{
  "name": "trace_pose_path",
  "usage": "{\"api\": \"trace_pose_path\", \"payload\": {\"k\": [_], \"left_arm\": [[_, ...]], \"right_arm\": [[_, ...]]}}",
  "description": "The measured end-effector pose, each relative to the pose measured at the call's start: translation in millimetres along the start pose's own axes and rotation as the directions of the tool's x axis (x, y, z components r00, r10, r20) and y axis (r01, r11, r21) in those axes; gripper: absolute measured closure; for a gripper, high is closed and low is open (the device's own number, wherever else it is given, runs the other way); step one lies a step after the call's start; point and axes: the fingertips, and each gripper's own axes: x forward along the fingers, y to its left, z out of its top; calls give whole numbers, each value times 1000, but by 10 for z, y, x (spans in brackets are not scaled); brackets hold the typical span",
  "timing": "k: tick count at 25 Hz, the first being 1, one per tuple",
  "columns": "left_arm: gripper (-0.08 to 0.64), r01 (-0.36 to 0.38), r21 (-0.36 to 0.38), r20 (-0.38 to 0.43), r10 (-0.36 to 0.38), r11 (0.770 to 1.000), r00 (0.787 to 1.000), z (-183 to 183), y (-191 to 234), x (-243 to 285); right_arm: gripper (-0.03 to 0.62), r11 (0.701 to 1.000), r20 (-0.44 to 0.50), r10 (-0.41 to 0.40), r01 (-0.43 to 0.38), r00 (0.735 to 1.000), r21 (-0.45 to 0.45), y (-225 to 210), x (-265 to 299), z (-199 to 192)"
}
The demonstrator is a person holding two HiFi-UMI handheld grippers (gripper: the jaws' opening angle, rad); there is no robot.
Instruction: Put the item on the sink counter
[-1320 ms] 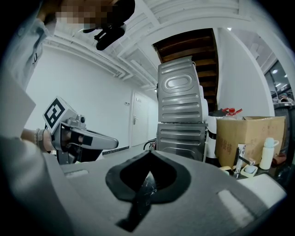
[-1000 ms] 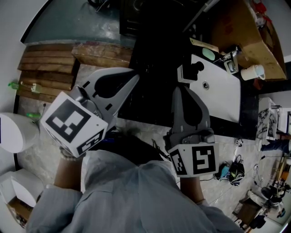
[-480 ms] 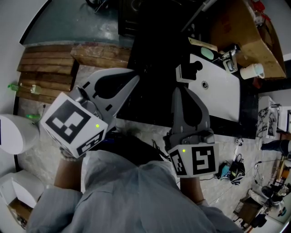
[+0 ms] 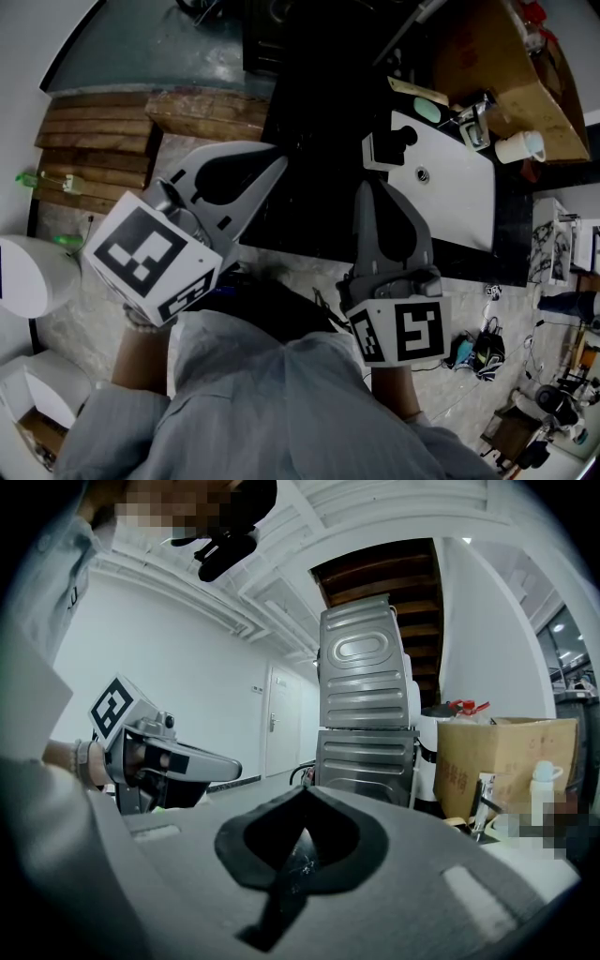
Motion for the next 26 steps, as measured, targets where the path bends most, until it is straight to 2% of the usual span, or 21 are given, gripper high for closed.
{"api": "trace_pose_path", "payload": {"k": [26], "left_arm": [[554, 0, -5, -7, 0, 1000, 1000, -6, -18, -12]], "right_arm": [[595, 1000, -11, 19, -19, 1000, 4, 41, -1, -38]]}}
